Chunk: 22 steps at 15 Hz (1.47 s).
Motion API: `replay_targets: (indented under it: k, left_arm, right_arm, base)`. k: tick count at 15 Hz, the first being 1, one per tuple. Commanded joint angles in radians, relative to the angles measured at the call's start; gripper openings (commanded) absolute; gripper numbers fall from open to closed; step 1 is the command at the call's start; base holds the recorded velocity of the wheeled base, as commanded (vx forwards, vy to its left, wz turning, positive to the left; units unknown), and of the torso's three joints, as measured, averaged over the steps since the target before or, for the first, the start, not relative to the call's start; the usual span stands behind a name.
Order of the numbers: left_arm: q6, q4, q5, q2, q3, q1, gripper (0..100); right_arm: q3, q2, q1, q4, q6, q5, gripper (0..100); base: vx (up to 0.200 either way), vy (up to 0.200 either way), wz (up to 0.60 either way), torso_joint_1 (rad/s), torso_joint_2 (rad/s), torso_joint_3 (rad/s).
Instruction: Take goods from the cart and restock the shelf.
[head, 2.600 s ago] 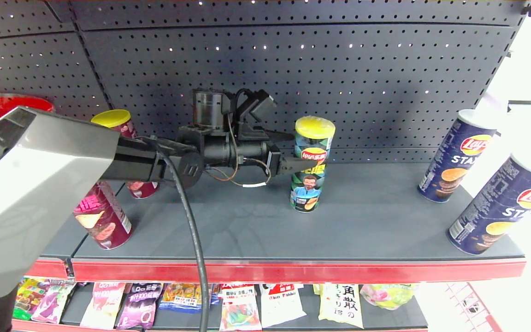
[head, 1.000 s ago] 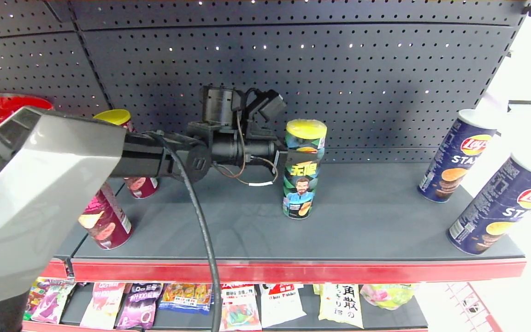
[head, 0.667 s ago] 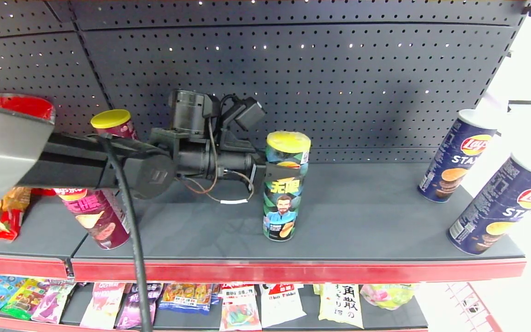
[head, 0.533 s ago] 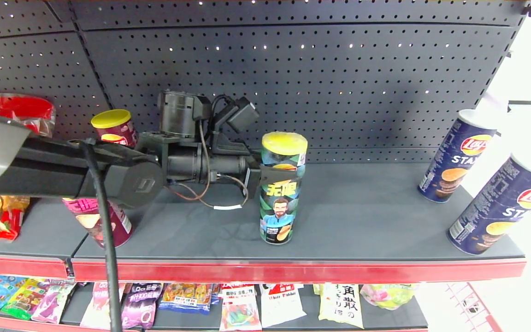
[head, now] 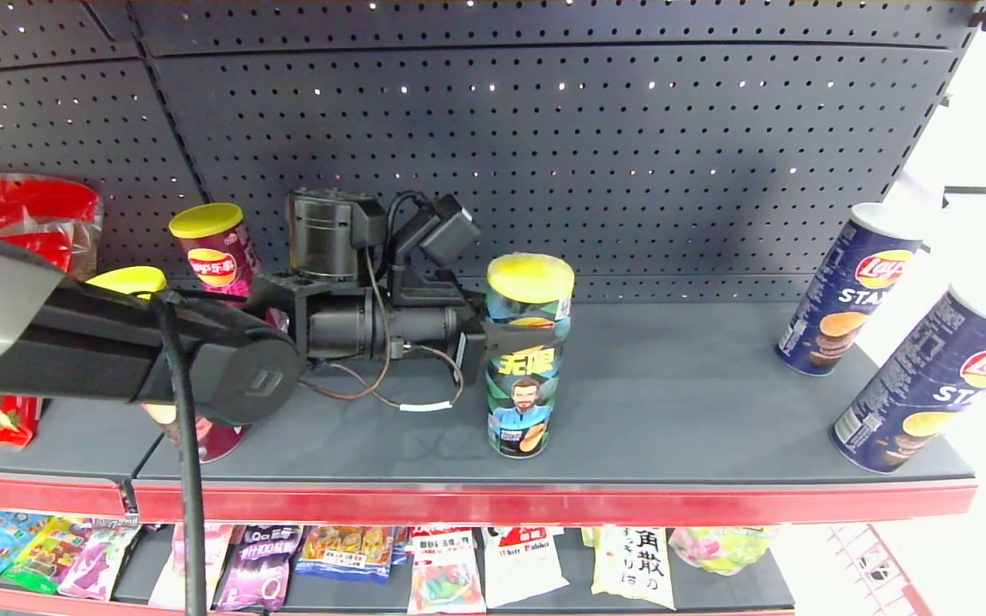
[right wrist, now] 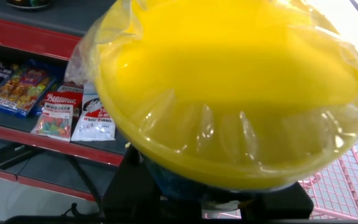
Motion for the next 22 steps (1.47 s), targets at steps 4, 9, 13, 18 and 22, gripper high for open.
replay_targets:
  k: [4,9,13,18,22]
  left_arm:
    - [-0.002,-0.008,-0.001,-0.002,0.04,-0.01,0]
    - [-0.008,-0.007,-0.001,-0.022,0.049,-0.015,0]
    - [-0.01,-0.008,-0.002,-0.05,0.103,-0.013,0]
    - [-0.011,-0.007,-0.012,-0.067,0.118,-0.015,0]
    - [-0.007,-0.008,-0.015,-0.076,0.146,-0.015,0]
  right_arm:
    - [0.0,0.002,0.001,0.001,0.0,-0.001,0]
    - [0.0,0.004,0.001,0.001,-0.002,-0.001,0]
    - [0.0,0.008,-0.001,0.001,0.0,-0.001,0]
    - [0.0,0.008,-0.001,0.001,-0.002,-0.001,0]
    - [0.0,0.007,0.001,0.001,0.0,-0.001,0]
  base:
    - [0.0,0.0,0.0,0.0,0.0,0.0]
    - [0.0,0.0,0.0,0.0,0.0,0.0]
    - [0.0,0.0,0.0,0.0,0.0,0.0]
    - [0.0,0.0,0.0,0.0,0.0,0.0]
    - [0.0,0.0,0.0,0.0,0.0,0.0]
